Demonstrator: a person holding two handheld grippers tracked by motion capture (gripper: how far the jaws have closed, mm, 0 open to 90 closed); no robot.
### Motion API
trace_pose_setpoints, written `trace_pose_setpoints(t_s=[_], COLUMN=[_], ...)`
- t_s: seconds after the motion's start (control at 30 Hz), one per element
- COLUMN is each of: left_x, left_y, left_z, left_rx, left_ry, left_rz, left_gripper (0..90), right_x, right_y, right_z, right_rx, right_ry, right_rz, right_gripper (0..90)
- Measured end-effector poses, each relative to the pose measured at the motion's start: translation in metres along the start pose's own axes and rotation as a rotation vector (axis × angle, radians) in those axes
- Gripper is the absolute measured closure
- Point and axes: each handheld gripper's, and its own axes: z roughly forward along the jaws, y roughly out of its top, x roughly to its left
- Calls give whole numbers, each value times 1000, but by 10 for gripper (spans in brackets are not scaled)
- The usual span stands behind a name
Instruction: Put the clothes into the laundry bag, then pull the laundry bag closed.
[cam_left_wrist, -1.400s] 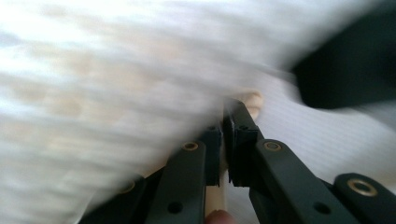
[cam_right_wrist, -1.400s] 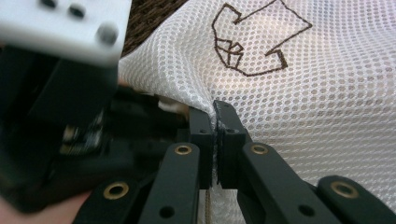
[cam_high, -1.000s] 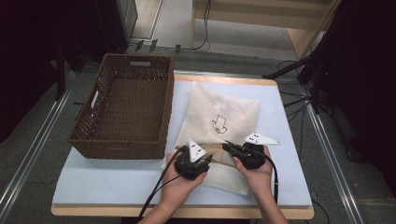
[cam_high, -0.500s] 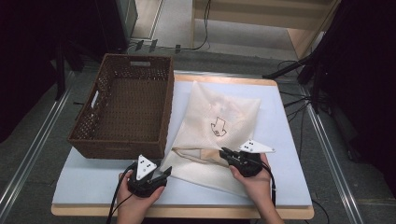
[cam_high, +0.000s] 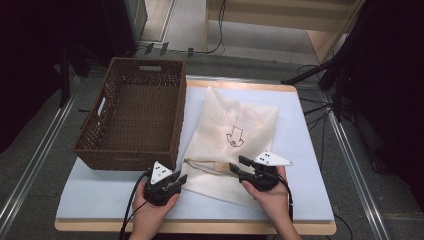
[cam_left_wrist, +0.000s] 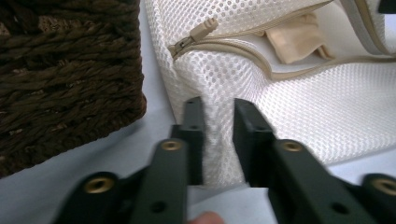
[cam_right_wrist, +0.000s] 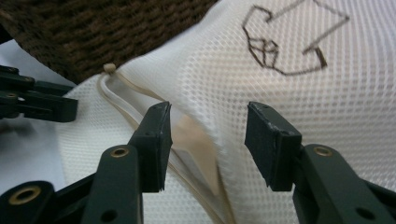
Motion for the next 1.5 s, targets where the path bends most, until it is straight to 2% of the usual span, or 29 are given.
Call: trace_pose_setpoints(t_s=[0.07, 0.2, 0.27, 0.33, 0.47, 0.57, 0.67, 0.8, 0.87, 0.9, 1.0, 1.07, 1.13, 1.2, 1.3, 1.4, 1.5], left_x=[-1, -8, -15, -23, -32, -36, -40, -43, -43, -43, -45, -46, -46, -46, -48, -48, -49], left_y=[1, 0, -2, -4, -7, -11, -14, -16, -17, -17, -18, -18, -17, -17, -18, -18, -19], left_z=[-2, -8, -10, -12, -16, -17, -18, -19, -19, -19, -19, -18, -17, -17, -17, -17, -17], left_rx=[-8, -21, -28, -35, -40, -34, -37, -39, -45, -42, -43, -43, -41, -43, -43, -41, -38], left_ry=[-12, -37, -58, -70, -96, -122, -134, -126, -123, -120, -117, -119, -122, -130, -121, -109, -105], left_rz=[-1, 10, 25, 45, 67, 85, 85, 95, 90, 92, 90, 95, 97, 89, 100, 118, 122], left_gripper=[853, 872, 873, 873, 874, 875, 872, 865, 861, 859, 854, 853, 853, 853, 852, 852, 851], right_x=[7, 20, 30, 40, 55, 59, 61, 64, 67, 68, 72, 73, 72, 71, 70, 67, 61], right_y=[4, 6, 1, -7, -16, -16, -12, -6, -3, -1, 3, 6, 10, 14, 18, 18, 17], right_z=[-4, -12, -11, -7, 6, 8, 7, 7, 8, 8, 12, 14, 17, 21, 28, 33, 36], right_rx=[12, -48, -55, -32, 11, -5, -26, -30, -12, -10, 28, 34, 24, 25, 37, 38, 50], right_ry=[-26, -51, -33, 2, 34, 39, 56, 87, 77, 87, 130, 115, 126, 179, 210, 161, 142], right_rz=[-17, -24, -16, -17, -59, -63, -47, -33, -49, -48, -17, -9, 19, 64, 138, 180, 214], right_gripper=[497, 507, 521, 534, 557, 559, 585, 643, 664, 665, 682, 685, 716, 724, 731, 680, 674])
